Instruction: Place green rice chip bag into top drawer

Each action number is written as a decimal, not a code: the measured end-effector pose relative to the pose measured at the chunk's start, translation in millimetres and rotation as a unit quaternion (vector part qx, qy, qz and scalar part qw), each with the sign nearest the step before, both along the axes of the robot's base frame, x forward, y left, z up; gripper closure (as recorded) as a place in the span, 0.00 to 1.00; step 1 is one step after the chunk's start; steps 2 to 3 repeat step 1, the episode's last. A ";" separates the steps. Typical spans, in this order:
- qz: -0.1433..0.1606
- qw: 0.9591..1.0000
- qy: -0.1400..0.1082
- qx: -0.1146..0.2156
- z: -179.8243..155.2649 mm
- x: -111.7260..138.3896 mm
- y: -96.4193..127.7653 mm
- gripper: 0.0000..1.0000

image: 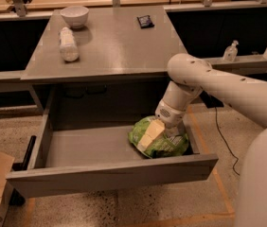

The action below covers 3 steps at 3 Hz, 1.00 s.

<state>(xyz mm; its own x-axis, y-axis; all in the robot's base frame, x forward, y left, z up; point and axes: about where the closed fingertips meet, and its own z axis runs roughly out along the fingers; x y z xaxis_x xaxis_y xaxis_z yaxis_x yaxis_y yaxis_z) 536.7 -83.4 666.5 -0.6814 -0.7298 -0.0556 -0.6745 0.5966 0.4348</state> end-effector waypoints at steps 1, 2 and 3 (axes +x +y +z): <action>0.000 1.000 0.000 0.000 -0.1 0.0 0.0 0.00; 0.000 1.000 0.000 0.000 -0.1 0.0 0.0 0.00; 0.000 1.000 0.000 0.000 -0.1 0.0 0.0 0.00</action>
Offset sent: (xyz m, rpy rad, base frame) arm 0.0000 0.0000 0.0000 0.0000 0.0000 0.0000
